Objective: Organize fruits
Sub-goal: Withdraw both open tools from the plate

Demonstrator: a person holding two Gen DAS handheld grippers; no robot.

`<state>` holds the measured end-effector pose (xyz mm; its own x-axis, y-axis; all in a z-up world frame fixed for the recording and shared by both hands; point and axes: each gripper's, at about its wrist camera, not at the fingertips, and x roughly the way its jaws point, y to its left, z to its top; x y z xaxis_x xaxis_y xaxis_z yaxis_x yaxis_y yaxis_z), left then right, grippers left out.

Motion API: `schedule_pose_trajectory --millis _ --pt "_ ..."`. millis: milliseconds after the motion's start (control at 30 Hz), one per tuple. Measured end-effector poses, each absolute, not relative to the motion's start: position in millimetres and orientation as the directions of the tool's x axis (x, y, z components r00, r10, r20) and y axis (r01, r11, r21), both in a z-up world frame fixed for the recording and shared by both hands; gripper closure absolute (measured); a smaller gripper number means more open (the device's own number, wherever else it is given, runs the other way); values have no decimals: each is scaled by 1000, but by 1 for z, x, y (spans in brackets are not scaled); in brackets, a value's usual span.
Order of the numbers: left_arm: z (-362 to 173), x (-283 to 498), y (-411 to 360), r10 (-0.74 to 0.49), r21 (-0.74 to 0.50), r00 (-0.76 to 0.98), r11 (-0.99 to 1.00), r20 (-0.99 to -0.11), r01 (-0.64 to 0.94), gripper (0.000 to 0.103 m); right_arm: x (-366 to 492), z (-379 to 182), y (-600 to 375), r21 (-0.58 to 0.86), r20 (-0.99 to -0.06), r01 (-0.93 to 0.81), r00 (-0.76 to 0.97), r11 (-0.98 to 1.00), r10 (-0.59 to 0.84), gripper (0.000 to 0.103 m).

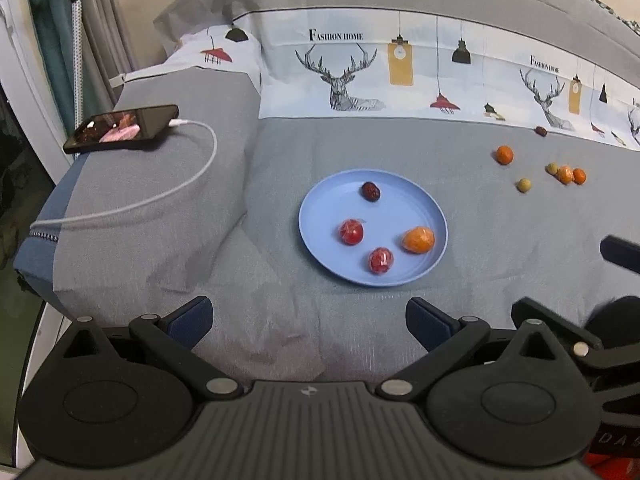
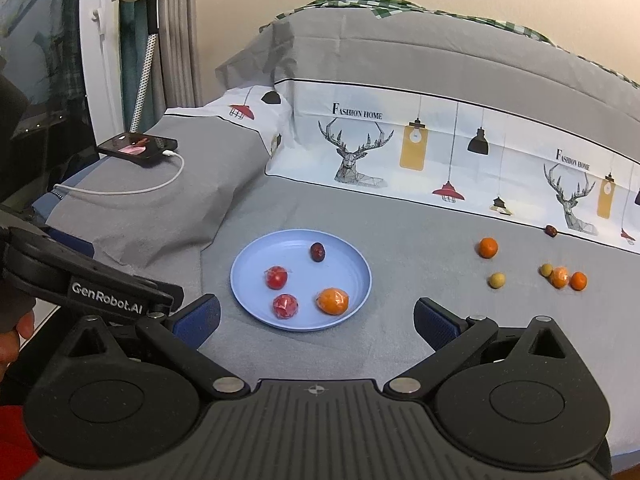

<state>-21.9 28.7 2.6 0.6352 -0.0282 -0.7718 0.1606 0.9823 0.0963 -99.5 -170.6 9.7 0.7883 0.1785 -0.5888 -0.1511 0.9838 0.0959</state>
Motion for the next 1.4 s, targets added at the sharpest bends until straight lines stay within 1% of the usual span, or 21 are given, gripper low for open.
schedule_pose_trajectory --millis 433,900,1133,1200,1400 --pt "5 0 18 -43 107 638 975 -769 194 0 -85 1 -180 120 -602 -91 785 989 145 1" --pt "8 43 -3 -81 150 672 949 -736 278 0 -48 -10 -196 129 -616 -7 783 992 85 1" --pt "28 80 -2 -95 235 789 927 -607 292 0 -29 -19 -201 117 -646 31 762 993 52 1" --pt "36 98 0 -89 277 819 916 -566 291 0 -24 -22 -199 116 -661 32 748 993 53 1" --pt "52 164 25 -8 403 896 892 -443 207 0 -16 -29 -183 80 -696 -1 716 997 57 1"
